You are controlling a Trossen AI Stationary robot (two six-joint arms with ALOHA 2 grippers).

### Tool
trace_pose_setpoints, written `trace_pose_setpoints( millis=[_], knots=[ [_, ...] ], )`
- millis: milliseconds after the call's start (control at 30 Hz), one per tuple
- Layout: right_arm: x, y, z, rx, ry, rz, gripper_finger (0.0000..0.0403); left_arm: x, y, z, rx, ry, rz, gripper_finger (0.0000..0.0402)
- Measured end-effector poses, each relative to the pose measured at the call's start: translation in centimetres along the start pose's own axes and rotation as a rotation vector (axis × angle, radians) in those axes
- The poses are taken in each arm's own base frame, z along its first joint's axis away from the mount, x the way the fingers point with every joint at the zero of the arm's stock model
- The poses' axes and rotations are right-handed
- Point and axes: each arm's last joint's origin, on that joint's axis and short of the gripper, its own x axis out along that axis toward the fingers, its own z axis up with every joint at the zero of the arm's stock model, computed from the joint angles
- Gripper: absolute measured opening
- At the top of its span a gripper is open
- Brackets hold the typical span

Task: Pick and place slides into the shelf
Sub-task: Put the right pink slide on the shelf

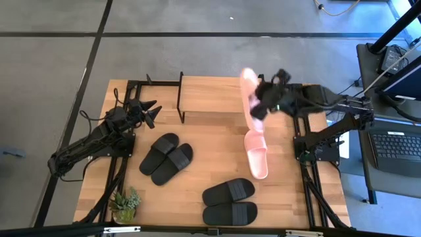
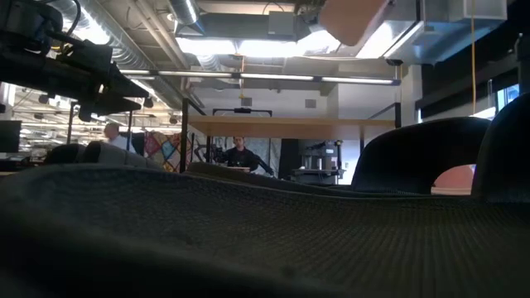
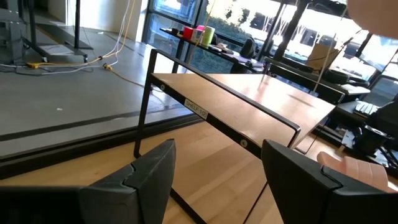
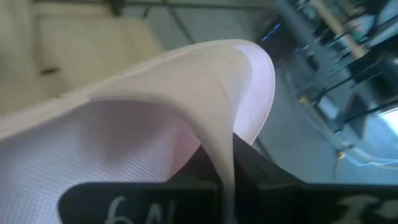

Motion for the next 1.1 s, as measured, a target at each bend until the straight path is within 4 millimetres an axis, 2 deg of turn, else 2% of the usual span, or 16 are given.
trace_pose_setpoints(
  millis=[167,333,500,633,867,1100],
  knots=[
    [3.4,-1.8,1.4,-0.033,-0.02,-0.1,0.0012,0.0,0.0,0.0,0.0,0.0,0.001,0.023],
    [7.4,-2.0,2.2,-0.131,0.013,-0.122,0.0011,0.0,0.0,0.0,0.0,0.0,0.0,0.023],
    [11.8,-1.5,1.6,-0.174,0.131,-0.145,0.0011,0.0,0.0,0.0,0.0,0.0,0.001,0.023],
    [14.3,-0.9,0.4,-0.244,0.26,-0.132,0.0011,0.0,0.0,0.0,0.0,0.0,0.001,0.023],
    [15.7,-1.2,-1.7,-0.3,0.431,-0.047,0.0011,0.0,0.0,0.0,0.0,0.0,0.0,0.023],
    [16.1,-1.9,-3.5,-0.278,0.466,-0.06,0.0011,0.0,0.0,0.0,0.0,0.0,0.001,0.023]
  ],
)
